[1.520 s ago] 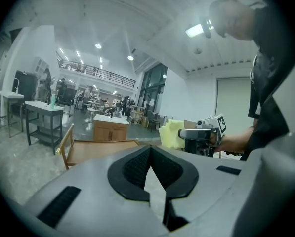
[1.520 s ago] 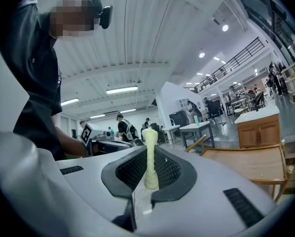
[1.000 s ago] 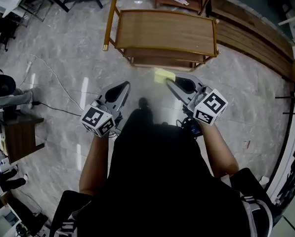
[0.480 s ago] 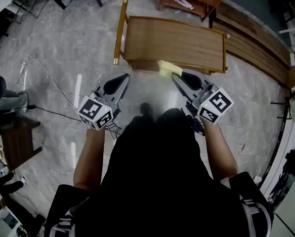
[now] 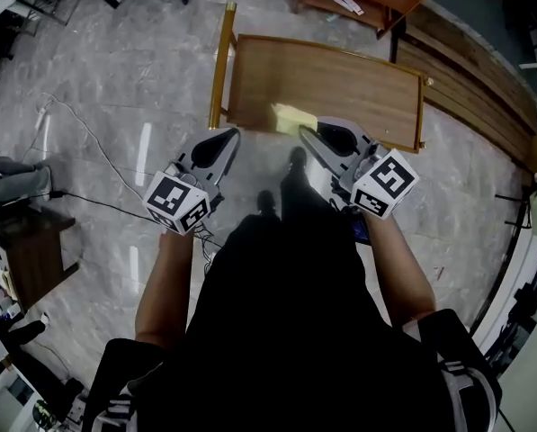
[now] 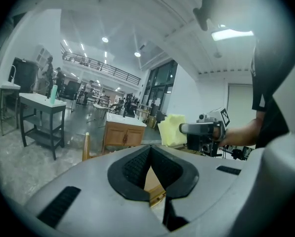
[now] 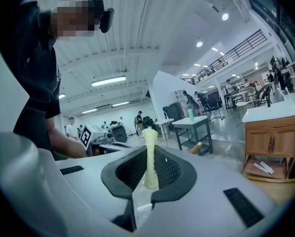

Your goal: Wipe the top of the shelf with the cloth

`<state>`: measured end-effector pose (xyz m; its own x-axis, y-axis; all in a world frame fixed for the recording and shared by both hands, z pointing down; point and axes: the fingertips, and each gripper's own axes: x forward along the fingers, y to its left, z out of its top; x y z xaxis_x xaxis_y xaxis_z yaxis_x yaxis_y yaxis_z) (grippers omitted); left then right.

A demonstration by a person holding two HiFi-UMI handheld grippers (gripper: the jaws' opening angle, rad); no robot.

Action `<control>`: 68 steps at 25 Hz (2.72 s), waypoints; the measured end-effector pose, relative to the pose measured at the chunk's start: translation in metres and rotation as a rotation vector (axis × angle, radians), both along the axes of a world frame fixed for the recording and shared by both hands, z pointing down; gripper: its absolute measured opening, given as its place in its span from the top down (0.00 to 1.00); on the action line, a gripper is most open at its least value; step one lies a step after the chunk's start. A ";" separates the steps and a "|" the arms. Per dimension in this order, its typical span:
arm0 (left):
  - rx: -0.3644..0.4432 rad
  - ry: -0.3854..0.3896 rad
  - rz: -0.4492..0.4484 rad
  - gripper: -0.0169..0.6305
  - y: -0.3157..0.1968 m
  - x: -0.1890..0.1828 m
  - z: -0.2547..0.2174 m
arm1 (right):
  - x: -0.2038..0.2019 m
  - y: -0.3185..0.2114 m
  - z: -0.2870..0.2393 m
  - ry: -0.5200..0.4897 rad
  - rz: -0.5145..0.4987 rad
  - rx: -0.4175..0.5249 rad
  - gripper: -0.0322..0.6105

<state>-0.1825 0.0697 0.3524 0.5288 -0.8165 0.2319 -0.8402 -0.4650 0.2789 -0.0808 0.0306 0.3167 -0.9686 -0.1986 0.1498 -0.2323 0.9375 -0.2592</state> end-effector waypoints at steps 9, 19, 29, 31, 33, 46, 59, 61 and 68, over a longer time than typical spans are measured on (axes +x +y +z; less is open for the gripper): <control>-0.046 -0.038 -0.052 0.96 -0.071 -0.011 -0.003 | -0.037 -0.078 0.008 -0.012 -0.094 -0.030 0.89; -0.108 -0.125 -0.110 0.96 -0.135 -0.024 0.005 | -0.068 -0.143 0.028 -0.013 -0.098 -0.113 0.89; -0.170 -0.107 -0.092 0.96 -0.183 -0.058 0.036 | -0.117 -0.186 0.112 0.093 0.022 -0.307 0.89; -0.187 -0.114 -0.059 0.96 -0.187 -0.061 0.045 | -0.123 -0.189 0.135 0.126 0.067 -0.352 0.89; -0.205 -0.122 -0.045 0.96 -0.191 -0.068 0.054 | -0.128 -0.193 0.155 0.143 0.110 -0.407 0.89; -0.244 -0.080 0.003 0.96 -0.209 -0.079 0.084 | -0.163 -0.215 0.266 0.339 0.186 -0.558 0.89; -0.260 -0.079 0.038 0.96 -0.205 -0.077 0.092 | -0.167 -0.230 0.315 0.562 0.232 -0.418 0.89; -0.259 -0.073 0.043 0.96 -0.205 -0.074 0.091 | -0.164 -0.230 0.321 0.588 0.237 -0.403 0.89; -0.253 -0.090 0.073 0.96 -0.209 -0.054 0.090 | -0.141 -0.240 0.326 0.641 0.251 -0.374 0.89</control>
